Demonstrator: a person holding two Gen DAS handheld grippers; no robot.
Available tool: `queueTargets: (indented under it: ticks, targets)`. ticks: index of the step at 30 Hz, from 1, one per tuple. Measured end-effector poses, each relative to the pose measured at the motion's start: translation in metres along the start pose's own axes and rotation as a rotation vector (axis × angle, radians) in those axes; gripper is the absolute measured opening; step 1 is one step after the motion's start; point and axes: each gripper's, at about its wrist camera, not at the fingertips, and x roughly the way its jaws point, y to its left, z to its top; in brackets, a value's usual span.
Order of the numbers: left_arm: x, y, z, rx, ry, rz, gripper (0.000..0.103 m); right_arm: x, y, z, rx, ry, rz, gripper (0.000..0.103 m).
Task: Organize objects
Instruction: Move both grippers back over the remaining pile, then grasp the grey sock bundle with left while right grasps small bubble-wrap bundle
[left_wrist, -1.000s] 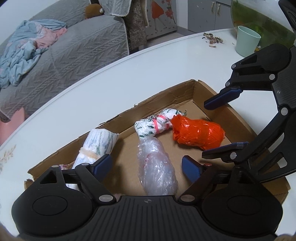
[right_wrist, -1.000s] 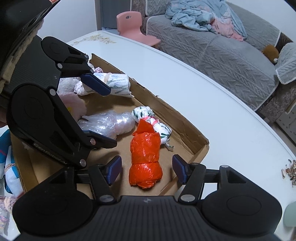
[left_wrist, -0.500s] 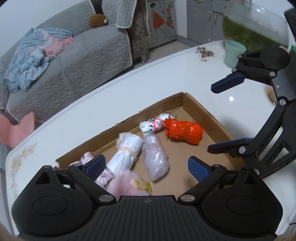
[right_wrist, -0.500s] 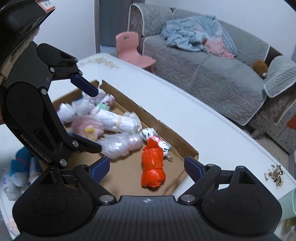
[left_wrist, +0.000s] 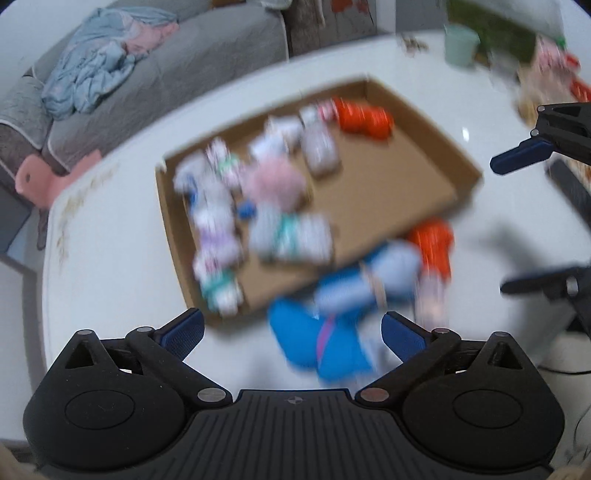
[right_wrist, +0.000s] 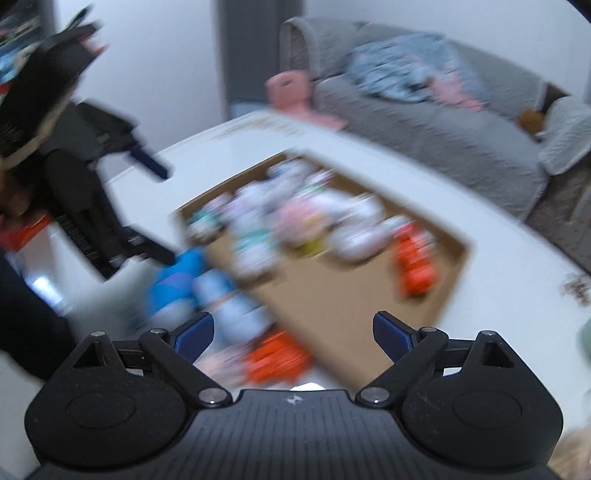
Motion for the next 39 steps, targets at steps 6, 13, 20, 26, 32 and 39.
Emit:
queueTargets:
  ticks: [6,13,20,26,32,39]
  targets:
    - [0.023,-0.020,-0.042,-0.073,0.107,-0.056,0.102,0.034,0.066,-0.030,-0.091,0.138,0.072,0.093]
    - [0.039,-0.018,-0.054,-0.254,0.107,-0.073,0.102,0.067,0.063,-0.033,-0.049,0.191,0.046,0.087]
    - [0.048,-0.019,-0.055,-0.361,0.090,-0.073,0.102,0.084,0.064,-0.039,-0.039,0.208,0.016,0.083]
    - [0.055,-0.025,-0.056,-0.369,0.089,-0.074,0.102,0.079,0.073,-0.046,-0.058,0.216,0.022,0.078]
    - [0.057,-0.031,-0.059,-0.346,0.083,-0.087,0.098,0.080,0.075,-0.051,-0.074,0.243,0.018,0.058]
    - [0.054,-0.039,-0.057,-0.287,0.087,-0.105,0.060,0.072,0.067,-0.054,-0.051,0.242,0.050,0.033]
